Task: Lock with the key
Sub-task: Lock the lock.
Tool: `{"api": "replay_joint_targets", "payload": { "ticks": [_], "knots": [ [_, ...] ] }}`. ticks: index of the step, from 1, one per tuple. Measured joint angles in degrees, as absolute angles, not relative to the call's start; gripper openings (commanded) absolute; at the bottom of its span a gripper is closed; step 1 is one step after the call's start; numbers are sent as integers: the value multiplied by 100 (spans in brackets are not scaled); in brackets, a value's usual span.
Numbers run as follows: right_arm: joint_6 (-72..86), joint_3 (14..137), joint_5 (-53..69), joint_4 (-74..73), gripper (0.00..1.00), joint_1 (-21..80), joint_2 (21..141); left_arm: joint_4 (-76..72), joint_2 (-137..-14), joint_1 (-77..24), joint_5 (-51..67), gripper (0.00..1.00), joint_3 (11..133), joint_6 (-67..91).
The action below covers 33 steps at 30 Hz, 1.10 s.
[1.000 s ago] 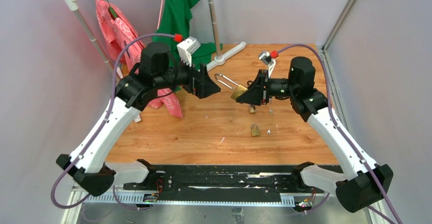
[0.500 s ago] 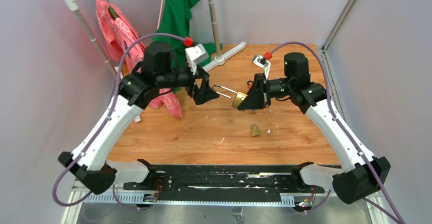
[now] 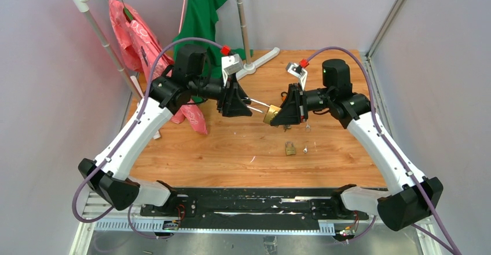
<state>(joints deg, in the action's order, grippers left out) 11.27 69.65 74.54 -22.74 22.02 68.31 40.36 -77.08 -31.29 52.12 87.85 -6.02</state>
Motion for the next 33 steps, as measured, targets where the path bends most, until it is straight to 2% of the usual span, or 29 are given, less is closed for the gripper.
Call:
{"api": "replay_joint_targets", "payload": {
  "ticks": [2, 4, 6, 7, 8, 15, 18, 19, 21, 24, 28, 33],
  "knots": [
    [1125, 6965, 7454, -2276, 0, 2202, 6831, 3940, -7732, -3089, 5487, 53, 8785, -506],
    [1120, 6965, 7456, -2276, 0, 2202, 6831, 3774, -7754, -3083, 5708, 46, 8783, -331],
    [1111, 6965, 7454, -2276, 0, 2202, 6831, 3605, -7773, -3083, 5881, 26, 8779, -128],
    [1109, 6965, 7456, -2276, 0, 2202, 6831, 3544, -7789, -3083, 5944, 7, 8777, -21],
    [1098, 6965, 7463, -2274, 0, 2202, 6831, 3433, -7817, -3081, 6058, 0, 8777, 71],
    [1151, 6954, 7371, -2246, 2, 2198, 6834, 3282, -7996, -3006, 6257, 0, 8777, 650],
    [1588, 6746, 7323, -1612, 24, 2191, 6796, 3074, -7835, -2980, 6060, 0, 8626, 939],
    [1804, 6611, 7301, -1253, 37, 2187, 6761, 3020, -7776, -2978, 5986, 0, 8578, 1013],
    [2331, 6267, 7153, -445, 41, 2187, 6624, 2899, -7640, -2980, 5835, 0, 8462, 1221],
    [3155, 5758, 6766, 854, 55, 2187, 6427, 2602, -7544, -2978, 5682, 0, 8298, 1505],
    [4099, 5380, 6429, 2174, 57, 2187, 6392, 2198, -7537, -2899, 5629, 0, 8167, 1872],
    [4864, 5146, 6066, 3350, 54, 2187, 6392, 1643, -7537, -2801, 5684, 0, 8125, 2300]
  ]
}}
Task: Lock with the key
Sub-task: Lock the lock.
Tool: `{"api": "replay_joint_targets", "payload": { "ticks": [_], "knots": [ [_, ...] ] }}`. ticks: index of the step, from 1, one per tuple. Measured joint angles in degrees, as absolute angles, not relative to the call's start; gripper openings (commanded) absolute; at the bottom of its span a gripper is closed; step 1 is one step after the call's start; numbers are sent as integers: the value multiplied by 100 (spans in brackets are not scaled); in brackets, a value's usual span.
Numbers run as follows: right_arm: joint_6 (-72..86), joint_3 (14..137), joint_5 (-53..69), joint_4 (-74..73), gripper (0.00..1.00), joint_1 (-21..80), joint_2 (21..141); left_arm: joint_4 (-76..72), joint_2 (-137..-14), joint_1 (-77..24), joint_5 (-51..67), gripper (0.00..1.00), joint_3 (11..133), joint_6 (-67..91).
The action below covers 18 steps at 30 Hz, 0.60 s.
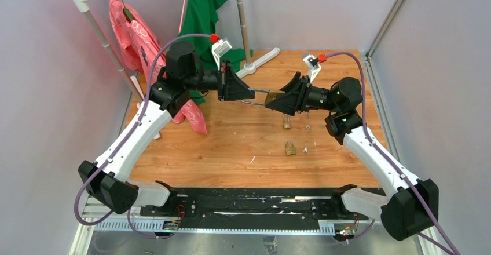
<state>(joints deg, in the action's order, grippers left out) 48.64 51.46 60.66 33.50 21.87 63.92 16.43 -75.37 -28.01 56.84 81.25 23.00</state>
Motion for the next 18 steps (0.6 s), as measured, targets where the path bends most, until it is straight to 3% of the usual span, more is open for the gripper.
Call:
{"api": "replay_joint_targets", "payload": {
  "ticks": [4, 8, 13, 16, 18],
  "knots": [
    [5227, 4960, 5811, 3986, 37, 2187, 6392, 1074, -7535, -2676, 5789, 0, 7944, 2733],
    [5422, 4897, 5638, 4313, 29, 2187, 6412, 768, -7533, -2620, 5892, 0, 7885, 2985],
    [5760, 4803, 5520, 4862, 0, 2189, 6412, 648, -7494, -2598, 5942, 0, 7883, 3052],
    [5953, 4731, 5481, 5155, 0, 2200, 6414, 576, -7461, -2598, 5957, 0, 7872, 3063],
    [6093, 4678, 5459, 5347, 0, 2204, 6431, 565, -7446, -2602, 5959, 15, 7856, 3059]
  ]
}}
